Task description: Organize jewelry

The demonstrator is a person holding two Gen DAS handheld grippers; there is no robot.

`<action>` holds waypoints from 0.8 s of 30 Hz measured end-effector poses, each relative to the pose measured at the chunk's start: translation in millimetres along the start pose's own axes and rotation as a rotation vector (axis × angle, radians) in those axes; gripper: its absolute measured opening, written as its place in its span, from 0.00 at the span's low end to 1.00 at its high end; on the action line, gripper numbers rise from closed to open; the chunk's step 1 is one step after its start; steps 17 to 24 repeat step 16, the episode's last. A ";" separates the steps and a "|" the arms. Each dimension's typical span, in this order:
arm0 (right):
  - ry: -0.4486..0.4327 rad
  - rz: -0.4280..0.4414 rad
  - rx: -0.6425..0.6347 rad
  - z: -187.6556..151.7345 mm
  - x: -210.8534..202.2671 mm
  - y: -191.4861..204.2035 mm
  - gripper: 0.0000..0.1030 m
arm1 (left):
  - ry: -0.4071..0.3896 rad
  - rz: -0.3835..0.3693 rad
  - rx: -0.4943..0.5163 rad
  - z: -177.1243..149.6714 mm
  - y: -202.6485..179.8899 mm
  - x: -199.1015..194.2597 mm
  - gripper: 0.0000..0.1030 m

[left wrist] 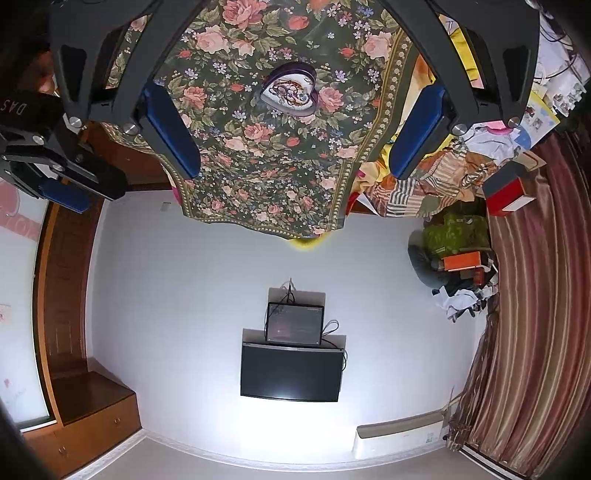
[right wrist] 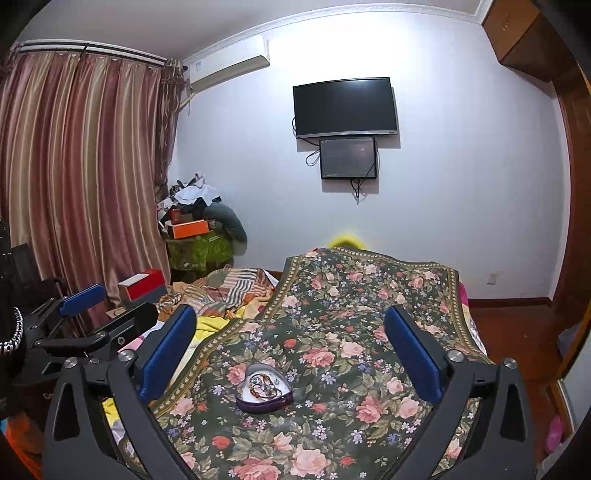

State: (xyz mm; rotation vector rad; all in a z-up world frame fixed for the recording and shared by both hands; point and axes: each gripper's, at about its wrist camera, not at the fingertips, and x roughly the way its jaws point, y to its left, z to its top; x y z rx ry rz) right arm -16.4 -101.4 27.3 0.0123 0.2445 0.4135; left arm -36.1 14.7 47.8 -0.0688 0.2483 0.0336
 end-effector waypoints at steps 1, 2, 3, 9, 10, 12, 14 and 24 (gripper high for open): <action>0.000 -0.001 0.000 0.1 0.2 -0.5 1.00 | 0.000 -0.001 0.000 0.0 0.2 0.1 0.99; 0.001 -0.002 0.000 -0.2 0.5 -0.4 1.00 | 0.001 -0.002 0.000 -0.1 0.0 0.1 0.99; 0.003 -0.003 0.000 -0.4 1.3 -0.5 1.00 | 0.001 -0.001 0.000 -0.3 -0.2 0.2 0.99; 0.011 -0.004 0.003 -1.4 3.0 -0.8 1.00 | 0.004 -0.004 -0.010 -0.5 0.7 1.7 0.99; 0.011 -0.004 0.003 -1.5 3.0 -0.7 1.00 | 0.004 -0.005 -0.011 -0.9 0.7 1.9 0.99; 0.014 -0.004 0.003 -1.5 3.7 -1.3 1.00 | 0.005 -0.006 -0.013 -1.3 1.3 1.8 0.99; 0.014 -0.004 0.004 -1.8 3.7 -1.3 1.00 | 0.005 -0.006 -0.013 -1.5 1.1 1.9 0.99; 0.015 -0.004 0.003 -1.8 3.9 -1.3 1.00 | 0.005 -0.007 -0.012 -1.4 1.3 1.7 0.99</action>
